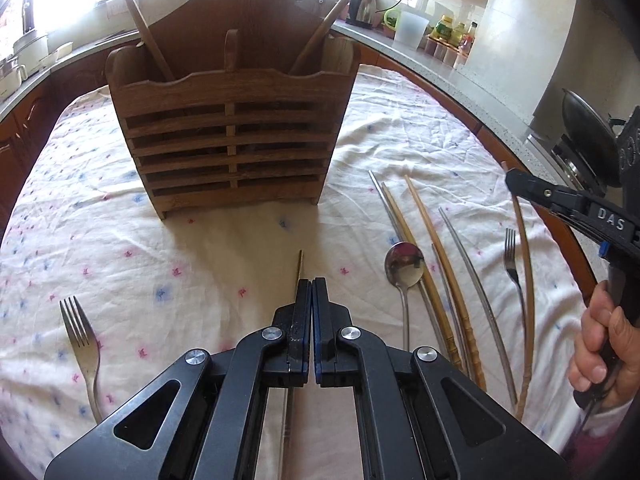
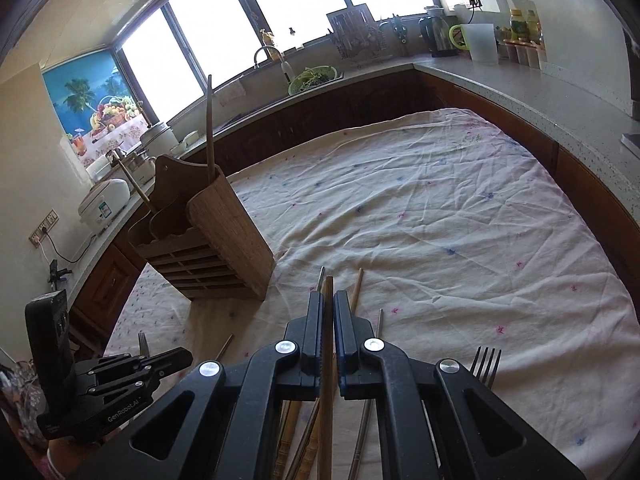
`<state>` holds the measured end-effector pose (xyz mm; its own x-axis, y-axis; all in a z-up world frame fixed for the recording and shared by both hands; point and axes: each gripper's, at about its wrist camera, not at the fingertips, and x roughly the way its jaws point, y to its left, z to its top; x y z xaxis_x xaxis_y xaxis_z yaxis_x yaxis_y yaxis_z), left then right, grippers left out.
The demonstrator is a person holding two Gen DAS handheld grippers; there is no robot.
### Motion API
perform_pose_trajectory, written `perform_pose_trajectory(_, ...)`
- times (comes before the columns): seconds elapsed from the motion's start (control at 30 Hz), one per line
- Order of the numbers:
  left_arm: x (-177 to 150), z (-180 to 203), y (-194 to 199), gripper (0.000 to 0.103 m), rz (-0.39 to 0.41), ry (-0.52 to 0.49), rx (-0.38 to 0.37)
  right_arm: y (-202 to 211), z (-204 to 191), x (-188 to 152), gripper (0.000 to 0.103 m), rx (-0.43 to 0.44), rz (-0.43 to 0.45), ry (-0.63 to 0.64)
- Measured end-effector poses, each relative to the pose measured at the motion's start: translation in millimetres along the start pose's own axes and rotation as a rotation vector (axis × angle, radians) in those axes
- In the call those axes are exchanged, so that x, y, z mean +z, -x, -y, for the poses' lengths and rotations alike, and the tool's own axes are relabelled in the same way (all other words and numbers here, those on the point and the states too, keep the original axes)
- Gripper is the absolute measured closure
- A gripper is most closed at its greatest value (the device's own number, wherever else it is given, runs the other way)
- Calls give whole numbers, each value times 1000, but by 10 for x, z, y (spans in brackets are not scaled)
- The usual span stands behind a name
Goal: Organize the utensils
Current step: 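Lift both held chopsticks off the cloth toward the wooden holder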
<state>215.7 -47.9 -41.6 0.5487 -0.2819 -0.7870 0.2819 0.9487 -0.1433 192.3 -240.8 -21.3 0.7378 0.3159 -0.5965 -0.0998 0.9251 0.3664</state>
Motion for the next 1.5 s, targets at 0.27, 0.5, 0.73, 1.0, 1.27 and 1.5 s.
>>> perform_pose_trajectory(0.27, 23, 29, -305, 85, -77, -48, 45, 80, -43, -133, 98, 20, -6, -2)
perform_pose_trajectory(0.5, 58, 169, -438, 99, -74, -154, 79, 75, -62, -173, 98, 31, -8, -12)
perform_pose_trajectory(0.73, 17, 111, -160, 100, -25, -116, 18, 156, -173, -134, 98, 51, 14, 2)
perform_pose_trajectory(1.0, -48, -81, 661, 100, 142, -28, -62, 411, -379, -44, 98, 81, 76, 32)
perform_pose_trajectory(1.27, -114, -200, 1225, 100, 259, 11, -81, 665, -608, 9, 98, 108, 133, 73)
perform_pose_trajectory(1.5, -205, -306, 1609, 100, 336, 37, -94, 865, -740, 51, 98, 134, 180, 99)
